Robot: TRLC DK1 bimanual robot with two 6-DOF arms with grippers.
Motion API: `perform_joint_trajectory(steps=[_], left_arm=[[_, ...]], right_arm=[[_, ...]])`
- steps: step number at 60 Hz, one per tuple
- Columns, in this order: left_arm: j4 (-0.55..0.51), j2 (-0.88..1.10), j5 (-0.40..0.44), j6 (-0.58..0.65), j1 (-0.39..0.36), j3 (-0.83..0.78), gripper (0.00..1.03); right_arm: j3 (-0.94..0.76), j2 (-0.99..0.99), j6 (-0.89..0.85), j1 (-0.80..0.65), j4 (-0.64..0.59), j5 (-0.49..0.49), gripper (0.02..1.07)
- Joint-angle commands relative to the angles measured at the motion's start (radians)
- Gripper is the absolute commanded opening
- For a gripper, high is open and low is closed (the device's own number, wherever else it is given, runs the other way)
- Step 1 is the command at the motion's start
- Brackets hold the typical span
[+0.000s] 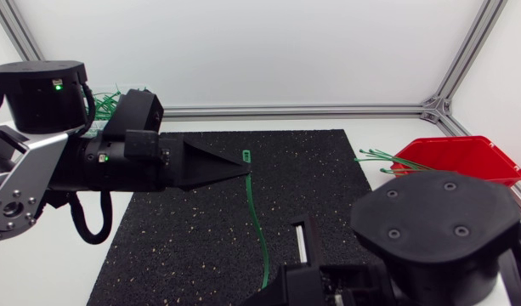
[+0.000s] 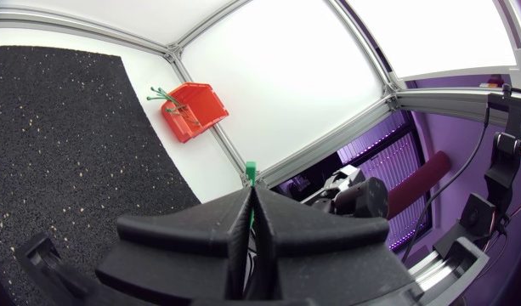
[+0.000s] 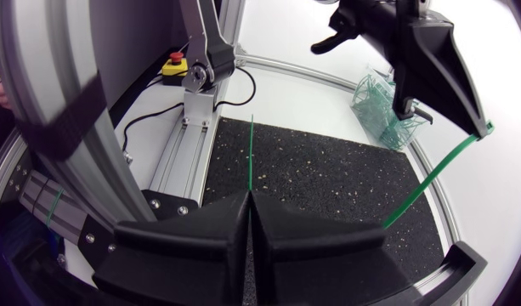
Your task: Take a green cable tie from the red box, thread the tail through the head to close it, then place it in the transparent bin on the left.
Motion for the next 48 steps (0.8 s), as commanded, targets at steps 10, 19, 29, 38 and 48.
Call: perform_joint_trajectory(steps=[10,19,29,38,48], left_arm=[[0.028,-0.035,-0.008,-0.033,0.000,-0.033,0.04],[0.060,-0.067,-0.031,-0.041,0.000,-0.059,0.04],[0.143,-0.105,-0.051,-0.088,0.012,-0.101,0.04],[0.164,-0.136,-0.053,-0.113,0.023,-0.117,0.04],[0.181,-0.159,-0.062,-0.126,0.026,-0.127,0.04]], right_arm=[[0.177,0.031,0.323,-0.111,-0.118,0.056,0.08],[0.297,0.068,0.403,-0.111,-0.218,0.058,0.08],[0.427,0.093,0.553,-0.110,-0.324,0.030,0.08],[0.506,0.094,0.725,-0.117,-0.373,-0.045,0.08],[0.575,0.117,0.871,-0.144,-0.400,-0.066,0.08]])
